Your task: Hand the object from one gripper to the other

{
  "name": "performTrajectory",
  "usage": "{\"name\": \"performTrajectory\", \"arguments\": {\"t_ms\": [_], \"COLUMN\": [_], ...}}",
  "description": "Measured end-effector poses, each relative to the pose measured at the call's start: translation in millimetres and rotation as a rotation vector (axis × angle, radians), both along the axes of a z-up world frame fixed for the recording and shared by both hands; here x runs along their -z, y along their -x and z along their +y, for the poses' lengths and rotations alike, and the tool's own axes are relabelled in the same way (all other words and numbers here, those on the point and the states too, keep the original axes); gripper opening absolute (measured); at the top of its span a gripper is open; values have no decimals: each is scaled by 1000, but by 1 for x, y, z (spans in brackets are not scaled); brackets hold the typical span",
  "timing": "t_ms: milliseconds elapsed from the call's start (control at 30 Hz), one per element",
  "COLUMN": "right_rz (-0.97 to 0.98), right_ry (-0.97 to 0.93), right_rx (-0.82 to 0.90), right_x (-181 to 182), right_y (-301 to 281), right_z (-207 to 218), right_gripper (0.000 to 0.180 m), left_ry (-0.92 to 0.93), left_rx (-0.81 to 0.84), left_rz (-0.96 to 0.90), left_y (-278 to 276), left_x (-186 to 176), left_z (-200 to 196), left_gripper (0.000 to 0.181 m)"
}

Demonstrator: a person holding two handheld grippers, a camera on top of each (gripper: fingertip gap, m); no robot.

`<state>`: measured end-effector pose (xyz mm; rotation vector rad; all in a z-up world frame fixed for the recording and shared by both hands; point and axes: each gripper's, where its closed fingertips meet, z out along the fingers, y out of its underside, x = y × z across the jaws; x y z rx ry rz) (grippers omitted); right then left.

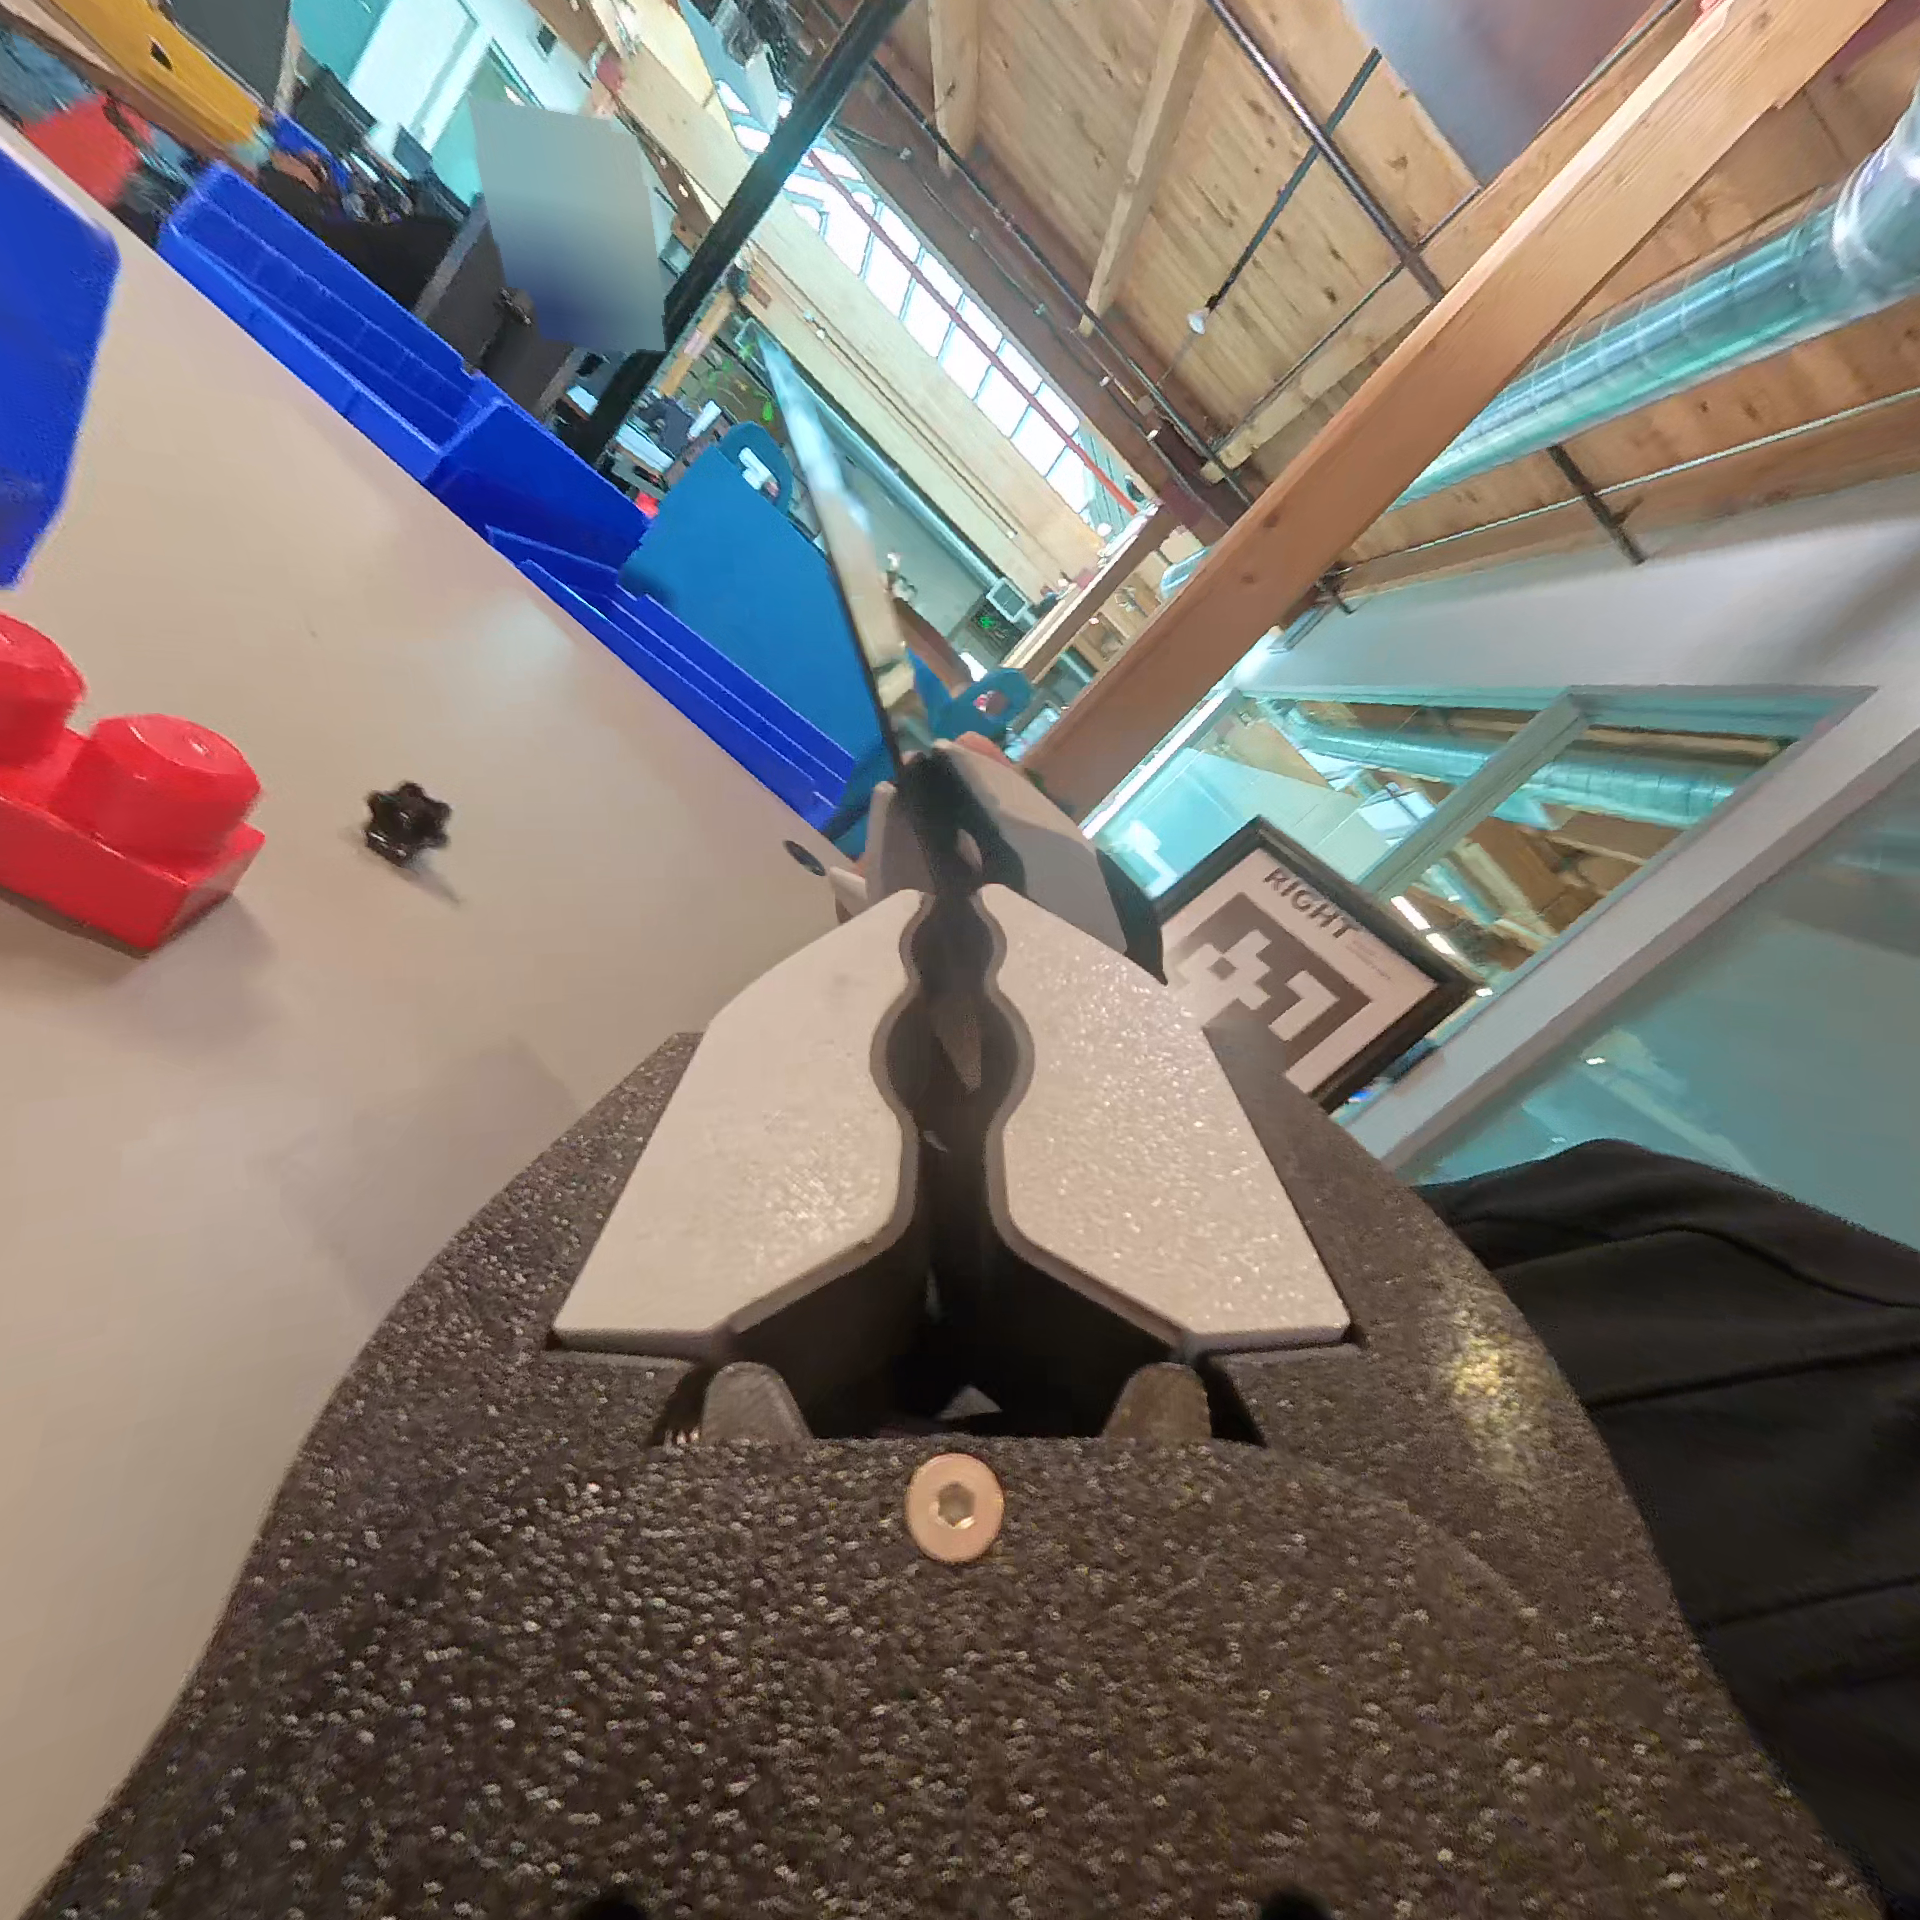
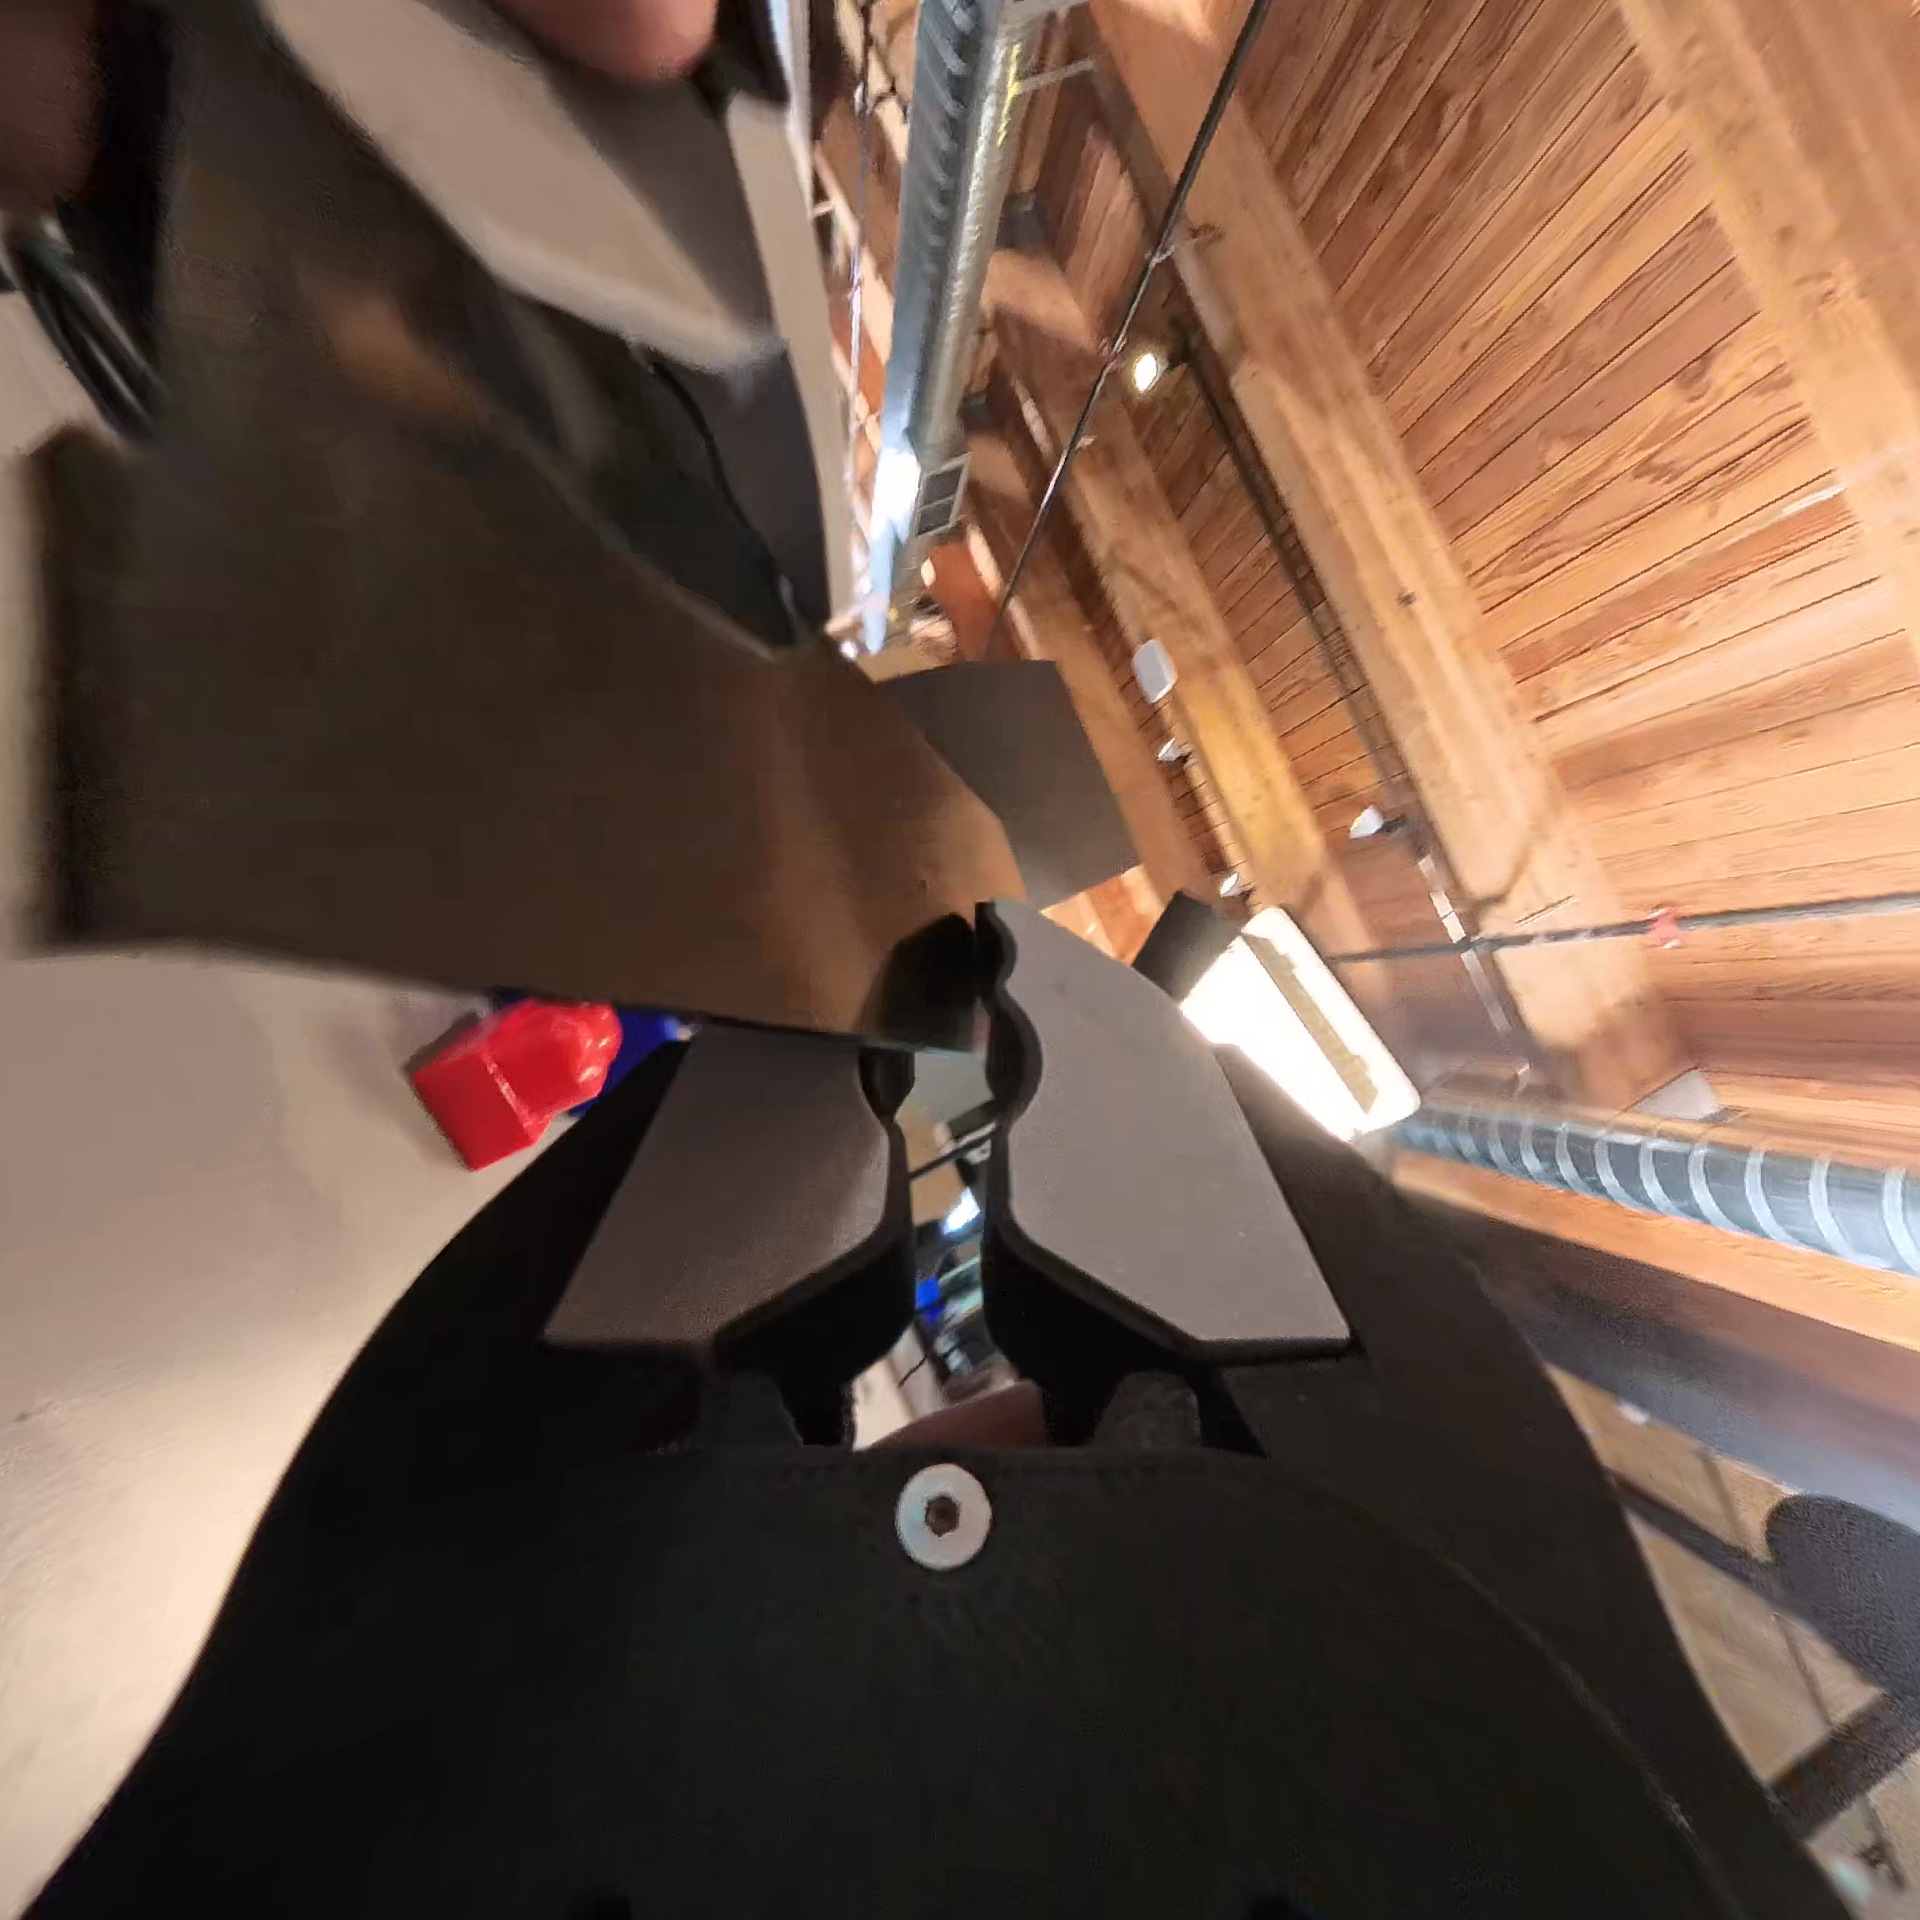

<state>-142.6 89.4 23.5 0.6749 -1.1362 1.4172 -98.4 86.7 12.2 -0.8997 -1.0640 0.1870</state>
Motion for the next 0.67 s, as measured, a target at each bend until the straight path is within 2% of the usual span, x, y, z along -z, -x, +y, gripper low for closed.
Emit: {"name": "performTrajectory", "arguments": {"t_ms": [67, 167, 233, 333, 533, 667], "right_rz": [-84, -250, -403, -553, -544, -565], "right_ry": [-67, -116, -189, -247, -517, -579], "right_rx": [35, 136, 227, 328, 453, 462], "right_x": [7, 10, 20, 32, 78, 99], "right_y": [14, 47, 76, 113, 156, 172], "right_z": [-4, -1, 4, 17, 33, 40], "right_gripper": [0, 0, 1, 0, 1, 2], "left_ry": [73, 224, 315, 345, 403, 395], "left_rx": [-71, -215, -277, -309, -334, -342], "left_rz": [48, 61, 50, 41, 3, 2], "left_y": [1, -1, -3, -6, -5, -5], "left_x": [-6, -8, -5, -4, 5, 5], "left_z": [-7, -27, -39, -49, -58, -62], "left_gripper": [20, 31, 34, 34, 33, 32]}}
